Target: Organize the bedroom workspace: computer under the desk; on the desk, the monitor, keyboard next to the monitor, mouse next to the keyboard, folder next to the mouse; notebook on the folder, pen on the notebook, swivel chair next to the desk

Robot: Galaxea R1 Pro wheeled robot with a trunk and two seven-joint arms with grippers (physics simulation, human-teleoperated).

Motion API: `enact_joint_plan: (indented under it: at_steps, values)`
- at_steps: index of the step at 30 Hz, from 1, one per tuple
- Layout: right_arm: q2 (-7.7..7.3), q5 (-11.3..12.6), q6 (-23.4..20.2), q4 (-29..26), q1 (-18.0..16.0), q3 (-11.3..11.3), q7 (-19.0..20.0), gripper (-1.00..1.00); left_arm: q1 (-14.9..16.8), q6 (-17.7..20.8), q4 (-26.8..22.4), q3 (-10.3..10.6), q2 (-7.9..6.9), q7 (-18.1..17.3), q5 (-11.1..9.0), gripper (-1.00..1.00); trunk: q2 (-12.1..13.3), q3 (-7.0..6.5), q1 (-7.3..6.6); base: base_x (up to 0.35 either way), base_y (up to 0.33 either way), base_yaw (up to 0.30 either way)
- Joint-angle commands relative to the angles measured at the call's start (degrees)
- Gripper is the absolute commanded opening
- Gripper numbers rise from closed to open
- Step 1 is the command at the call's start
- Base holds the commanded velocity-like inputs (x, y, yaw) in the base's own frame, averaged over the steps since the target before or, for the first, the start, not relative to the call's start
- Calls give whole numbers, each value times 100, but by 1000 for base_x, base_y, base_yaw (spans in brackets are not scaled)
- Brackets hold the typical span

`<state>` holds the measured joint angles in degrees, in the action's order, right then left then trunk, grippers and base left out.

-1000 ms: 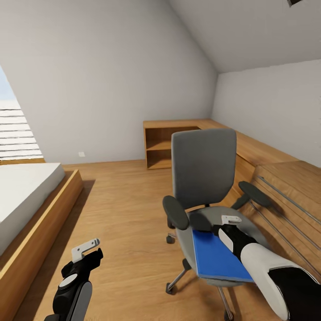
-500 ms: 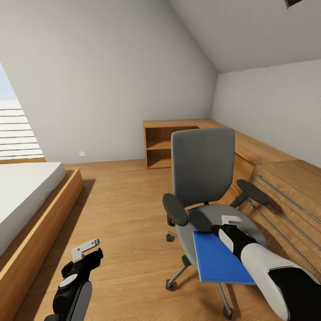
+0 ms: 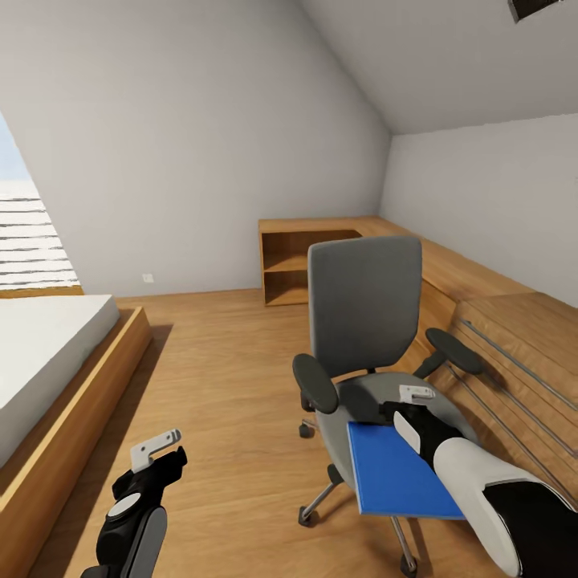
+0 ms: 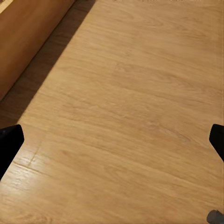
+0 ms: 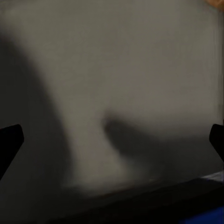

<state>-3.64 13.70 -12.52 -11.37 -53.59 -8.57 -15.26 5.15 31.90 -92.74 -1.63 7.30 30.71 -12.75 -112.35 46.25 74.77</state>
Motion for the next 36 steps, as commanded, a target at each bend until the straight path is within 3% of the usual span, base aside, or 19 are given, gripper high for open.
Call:
enact_joint_plan:
  at_steps: [1, 11, 15, 16, 17, 19, 21, 23, 26, 28, 29, 35, 36]
  values:
    - [-2, 50, -35, -14, -1, -48, -29, 100, 4, 12, -7, -1, 4, 40, -61, 100, 39, -13, -23, 0, 0, 0]
    - [-6, 55, -20, -79, 0, -44, -13, 100, 4, 11, -7, 4, 8, 33, -61, 100, 440, -192, -243, 0, 0, 0]
    - [-75, 94, -114, -487, 10, -34, -12, 100, 4, 16, -7, 4, 9, 32, -61, 100, 601, -264, -331, 0, 0, 0]
    - [-143, 121, -192, -706, 27, -33, -12, 100, 4, 17, -7, 4, 9, 32, -61, 100, 641, -282, -353, 0, 0, 0]
    - [-292, 274, -506, -1307, 178, -27, -12, 100, 4, 18, -6, 5, 9, 32, -61, 100, 641, -282, -353, 0, 0, 0]
    - [-380, 483, -794, -1920, 435, -24, -17, 100, 4, 15, -5, 5, 9, 32, -61, 100, 641, -282, -353, 0, 0, 0]
    - [-500, 776, -1185, -3005, 920, -10, -48, 100, 4, 7, -6, 1, 9, 35, -59, 100, 641, -282, -353, 0, 0, 0]
    - [-576, 924, -1413, -3601, 1201, 31, -80, 100, 4, 5, -7, -1, 9, 35, -56, 100, 641, -282, -353, 0, 0, 0]
    - [-695, 1349, -1966, -5021, 1894, 404, -247, 100, 4, 2, -7, -3, 9, 34, -57, 100, 641, -282, -353, 0, 0, 0]
    - [-711, 1513, -2132, -5540, 2137, 593, -329, 100, 4, 2, -7, -4, 9, 33, -58, 100, 641, -282, -353, 0, 0, 0]
    - [-728, 1911, -2366, -6666, 2732, 884, -457, 100, 4, 1, -7, -4, 9, 32, -60, 100, 641, -282, -353, 0, 0, 0]
    - [-711, 2371, -2435, -7132, 2999, 971, -496, 100, 4, 1, -7, -4, 9, 35, -60, 100, 641, -282, -353, 0, 0, 0]
    - [-709, 2569, -2441, -7219, 3027, 986, -504, 100, 4, 1, -7, -4, 9, 37, -60, 100, 641, -282, -353, 0, 0, 0]
